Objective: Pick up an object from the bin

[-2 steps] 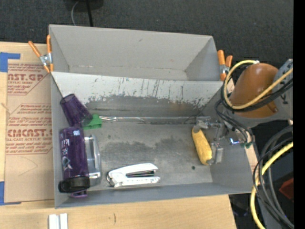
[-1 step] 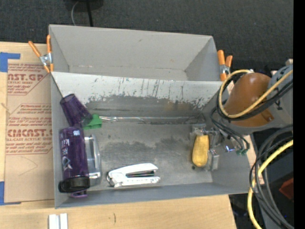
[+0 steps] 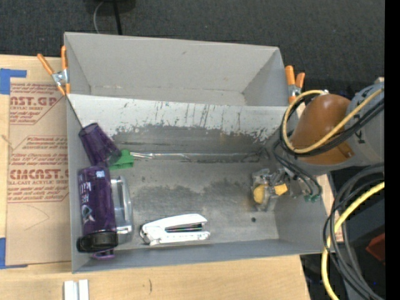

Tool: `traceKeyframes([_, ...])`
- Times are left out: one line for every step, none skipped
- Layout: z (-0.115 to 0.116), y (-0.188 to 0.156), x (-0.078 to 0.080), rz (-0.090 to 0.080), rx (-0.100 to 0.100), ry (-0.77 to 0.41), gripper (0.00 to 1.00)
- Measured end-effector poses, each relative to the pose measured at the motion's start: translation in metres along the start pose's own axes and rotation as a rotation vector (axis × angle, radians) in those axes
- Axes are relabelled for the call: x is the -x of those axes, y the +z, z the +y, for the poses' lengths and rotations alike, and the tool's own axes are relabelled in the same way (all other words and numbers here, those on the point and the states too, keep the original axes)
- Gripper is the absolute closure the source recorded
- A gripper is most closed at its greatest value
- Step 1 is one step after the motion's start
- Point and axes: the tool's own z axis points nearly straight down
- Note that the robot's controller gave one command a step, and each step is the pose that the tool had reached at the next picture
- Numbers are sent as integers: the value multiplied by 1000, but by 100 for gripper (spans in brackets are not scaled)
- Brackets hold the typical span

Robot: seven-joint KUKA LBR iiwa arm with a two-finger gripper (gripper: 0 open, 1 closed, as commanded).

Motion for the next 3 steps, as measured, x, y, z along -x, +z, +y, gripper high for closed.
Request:
traceKeyframes([0, 0, 0, 0, 0, 0, 100])
traceKeyframes([-4, -95, 8, -3, -1, 0, 100])
traceKeyframes([-4, -95, 8, -3, -1, 0, 100])
